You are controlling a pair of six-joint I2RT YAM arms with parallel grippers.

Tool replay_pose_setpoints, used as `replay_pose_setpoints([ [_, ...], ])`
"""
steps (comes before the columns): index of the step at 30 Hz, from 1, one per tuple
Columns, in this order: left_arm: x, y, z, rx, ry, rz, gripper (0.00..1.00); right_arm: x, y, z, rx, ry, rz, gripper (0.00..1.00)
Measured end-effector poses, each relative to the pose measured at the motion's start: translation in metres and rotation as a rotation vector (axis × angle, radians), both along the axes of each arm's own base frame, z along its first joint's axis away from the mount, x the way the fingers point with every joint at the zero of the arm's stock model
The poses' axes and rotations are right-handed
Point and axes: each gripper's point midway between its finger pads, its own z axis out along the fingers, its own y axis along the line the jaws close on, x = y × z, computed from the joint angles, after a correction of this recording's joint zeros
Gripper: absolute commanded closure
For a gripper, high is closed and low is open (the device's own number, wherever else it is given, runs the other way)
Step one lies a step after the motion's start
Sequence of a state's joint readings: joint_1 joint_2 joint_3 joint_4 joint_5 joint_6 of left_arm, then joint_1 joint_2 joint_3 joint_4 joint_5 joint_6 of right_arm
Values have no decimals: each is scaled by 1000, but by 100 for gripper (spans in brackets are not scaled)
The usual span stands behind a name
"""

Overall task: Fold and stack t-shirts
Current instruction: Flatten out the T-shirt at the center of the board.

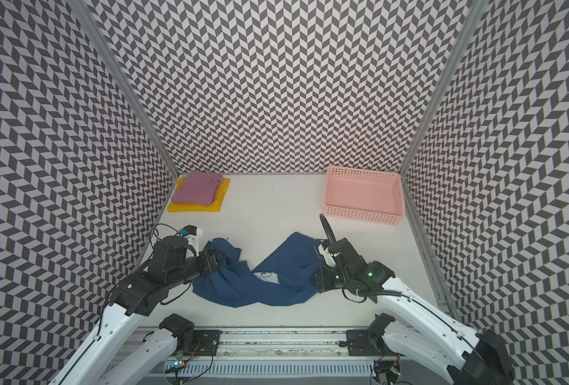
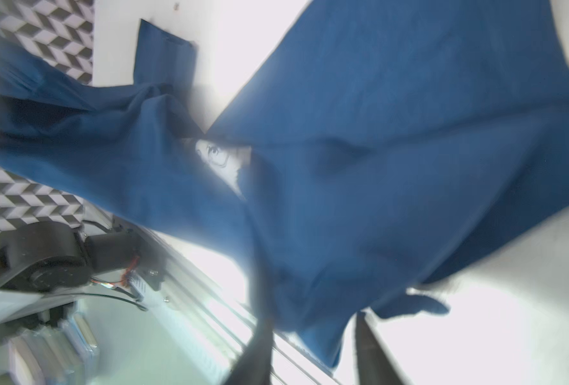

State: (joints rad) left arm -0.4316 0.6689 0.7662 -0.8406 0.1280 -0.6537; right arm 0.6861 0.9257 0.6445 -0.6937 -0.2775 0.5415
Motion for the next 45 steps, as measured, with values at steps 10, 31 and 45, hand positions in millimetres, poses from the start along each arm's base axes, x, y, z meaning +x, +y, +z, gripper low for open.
replay_pose_setpoints([
  [10,19,9,50,59,-149,71,1,58,-12,88,25,-348,-190,1],
  [31,123,116,-71,387,73,291,6,192,5,-5,-143,-306,-213,1],
  [45,129,132,-146,395,299,261,16,232,16,-16,-100,-295,-191,4],
])
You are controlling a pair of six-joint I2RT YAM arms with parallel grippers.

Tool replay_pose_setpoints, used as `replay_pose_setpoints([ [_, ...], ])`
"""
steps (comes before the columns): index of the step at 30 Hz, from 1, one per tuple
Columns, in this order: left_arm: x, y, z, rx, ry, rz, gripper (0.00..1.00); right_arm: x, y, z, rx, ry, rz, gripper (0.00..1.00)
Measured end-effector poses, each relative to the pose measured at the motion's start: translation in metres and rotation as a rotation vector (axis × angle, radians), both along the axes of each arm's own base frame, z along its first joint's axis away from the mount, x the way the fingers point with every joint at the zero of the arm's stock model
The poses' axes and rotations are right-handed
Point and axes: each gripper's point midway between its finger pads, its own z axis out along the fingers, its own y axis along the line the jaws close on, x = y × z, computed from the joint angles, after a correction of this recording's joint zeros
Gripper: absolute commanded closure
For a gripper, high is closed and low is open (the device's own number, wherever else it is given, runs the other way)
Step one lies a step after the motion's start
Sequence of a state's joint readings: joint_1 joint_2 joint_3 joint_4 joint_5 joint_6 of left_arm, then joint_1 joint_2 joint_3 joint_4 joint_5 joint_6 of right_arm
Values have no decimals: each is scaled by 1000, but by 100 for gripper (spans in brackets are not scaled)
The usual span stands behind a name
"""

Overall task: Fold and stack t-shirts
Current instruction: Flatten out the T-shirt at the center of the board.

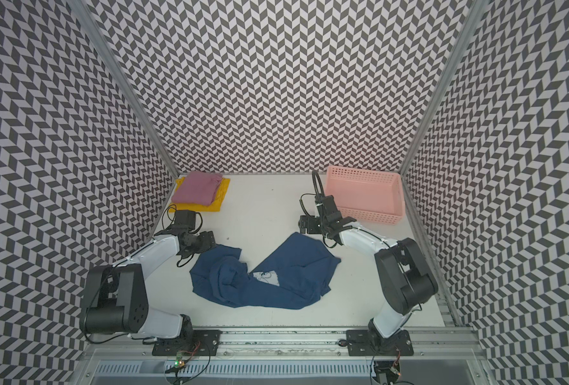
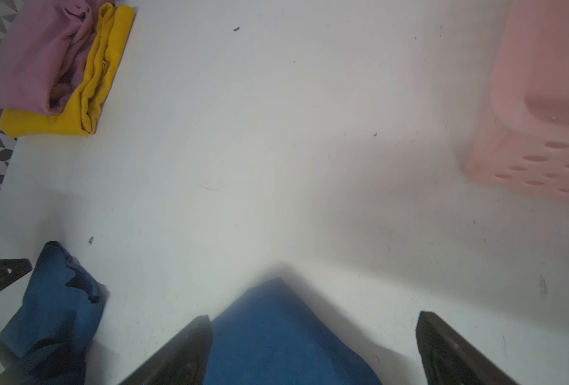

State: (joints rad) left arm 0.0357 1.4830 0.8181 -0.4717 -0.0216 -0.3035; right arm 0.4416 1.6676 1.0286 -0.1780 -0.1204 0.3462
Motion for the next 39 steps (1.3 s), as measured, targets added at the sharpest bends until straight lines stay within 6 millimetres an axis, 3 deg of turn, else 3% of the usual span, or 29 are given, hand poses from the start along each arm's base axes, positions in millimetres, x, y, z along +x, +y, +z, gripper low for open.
replay_pose_setpoints([
  [5,6,0,-4,-7,10,-2,19,-1,3,-1,10,3,18,4],
  [11,8,-3,-17,-21,44,-21,30,-1,5,-5,14,15,25,5],
  [16,7,-5,-20,-28,53,-32,31,-1,4,-5,16,16,25,5],
  [25,15,-7,-22,-40,55,-41,47,-2,6,-4,29,21,36,7],
  [27,21,-8,-22,-44,50,-42,55,-2,6,-4,31,21,38,7],
  [28,24,-9,-22,-48,48,-45,65,-3,7,-4,32,21,39,7],
  [30,28,-10,-22,-56,42,-50,98,-2,7,-4,34,20,40,7],
  [35,29,-14,-23,-80,41,-58,100,0,9,-9,36,23,44,7],
  [39,31,-20,-17,-98,23,-71,100,-2,13,-40,22,99,69,9],
])
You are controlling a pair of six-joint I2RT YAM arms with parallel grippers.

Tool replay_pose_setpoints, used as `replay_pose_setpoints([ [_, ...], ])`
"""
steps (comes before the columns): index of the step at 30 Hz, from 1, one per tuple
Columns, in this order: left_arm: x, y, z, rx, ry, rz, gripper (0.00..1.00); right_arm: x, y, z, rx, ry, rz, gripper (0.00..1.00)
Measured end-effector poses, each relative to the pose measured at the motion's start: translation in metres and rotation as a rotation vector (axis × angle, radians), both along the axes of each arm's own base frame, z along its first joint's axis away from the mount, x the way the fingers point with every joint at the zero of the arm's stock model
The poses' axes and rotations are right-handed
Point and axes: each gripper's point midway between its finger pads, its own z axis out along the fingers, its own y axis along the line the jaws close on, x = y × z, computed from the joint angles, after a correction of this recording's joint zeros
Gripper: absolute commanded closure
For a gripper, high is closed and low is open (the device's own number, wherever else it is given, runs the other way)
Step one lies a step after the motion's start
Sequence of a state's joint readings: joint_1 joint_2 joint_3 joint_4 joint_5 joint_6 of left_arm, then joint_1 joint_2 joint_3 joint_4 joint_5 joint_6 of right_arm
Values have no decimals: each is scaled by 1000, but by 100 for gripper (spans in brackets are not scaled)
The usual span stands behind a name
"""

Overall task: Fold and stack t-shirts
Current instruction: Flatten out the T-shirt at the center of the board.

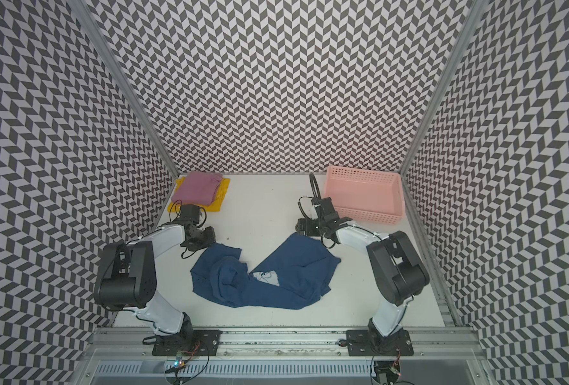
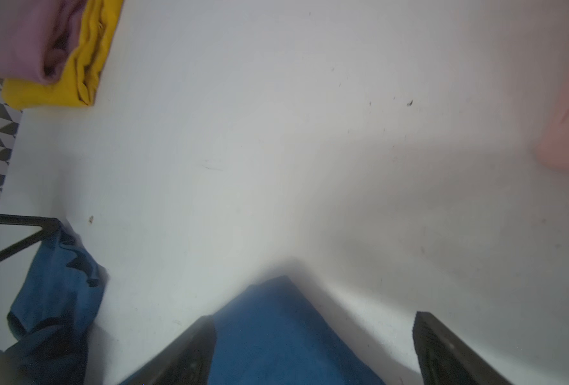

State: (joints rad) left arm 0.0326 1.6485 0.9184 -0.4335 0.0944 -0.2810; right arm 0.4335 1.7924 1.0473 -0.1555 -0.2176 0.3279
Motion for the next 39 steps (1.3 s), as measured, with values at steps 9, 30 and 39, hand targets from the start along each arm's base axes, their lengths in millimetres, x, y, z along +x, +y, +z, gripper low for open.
replay_pose_setpoints([
  [9,8,-10,30,-34,-95,-26,100,-1,12,-18,23,49,53,19],
  [30,11,-16,74,-68,-217,-30,100,-3,13,15,41,19,68,100],
  [39,15,-14,249,-96,-695,20,100,15,8,176,126,-350,35,100],
])
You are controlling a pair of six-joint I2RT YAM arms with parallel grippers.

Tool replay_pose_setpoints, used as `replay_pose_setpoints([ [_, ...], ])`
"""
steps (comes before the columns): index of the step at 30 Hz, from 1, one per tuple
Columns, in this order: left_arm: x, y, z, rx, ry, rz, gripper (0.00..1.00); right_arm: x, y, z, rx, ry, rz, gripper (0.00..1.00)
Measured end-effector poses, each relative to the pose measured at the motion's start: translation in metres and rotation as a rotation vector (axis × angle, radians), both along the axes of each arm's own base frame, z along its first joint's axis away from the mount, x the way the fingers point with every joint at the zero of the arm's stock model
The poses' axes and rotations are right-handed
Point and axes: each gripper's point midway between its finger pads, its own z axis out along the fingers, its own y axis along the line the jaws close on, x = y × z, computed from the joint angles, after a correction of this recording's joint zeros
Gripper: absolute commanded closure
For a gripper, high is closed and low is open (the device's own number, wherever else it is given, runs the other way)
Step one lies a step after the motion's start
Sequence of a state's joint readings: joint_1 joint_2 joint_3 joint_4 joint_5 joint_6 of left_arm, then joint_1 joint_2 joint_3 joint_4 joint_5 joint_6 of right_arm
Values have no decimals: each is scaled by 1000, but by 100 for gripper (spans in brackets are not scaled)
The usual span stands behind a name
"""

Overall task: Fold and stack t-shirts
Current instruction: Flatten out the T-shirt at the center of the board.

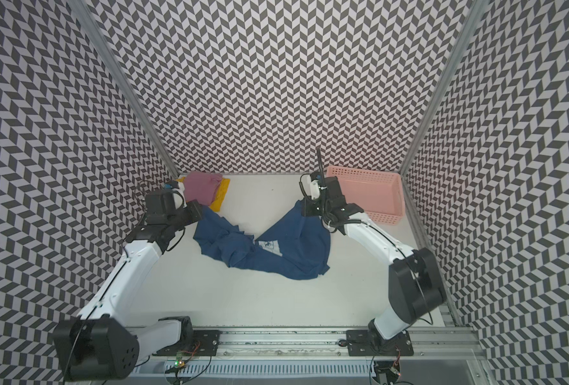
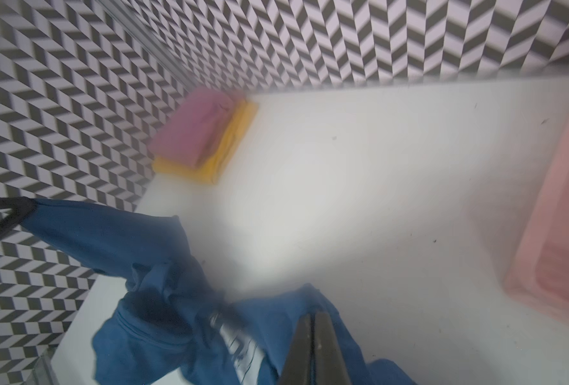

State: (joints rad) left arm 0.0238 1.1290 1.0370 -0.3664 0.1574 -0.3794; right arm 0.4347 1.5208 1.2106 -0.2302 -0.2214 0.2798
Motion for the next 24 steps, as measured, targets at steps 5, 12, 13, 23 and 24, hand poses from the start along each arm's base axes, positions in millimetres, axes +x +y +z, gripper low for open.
replay_pose_setpoints([
  [5,-15,0,120,-12,-288,9,100,-21,-26,78,35,-197,-73,100],
  [12,-47,-2,197,-7,-479,4,100,-32,-44,146,52,-319,-135,100],
  [13,-52,-3,202,-3,-492,2,100,-36,-47,143,47,-311,-140,100],
  [23,-97,-7,245,13,-604,-14,100,-99,-90,154,58,-365,-218,100],
  [24,-100,-7,248,16,-615,-14,100,-99,-93,157,59,-375,-230,100],
])
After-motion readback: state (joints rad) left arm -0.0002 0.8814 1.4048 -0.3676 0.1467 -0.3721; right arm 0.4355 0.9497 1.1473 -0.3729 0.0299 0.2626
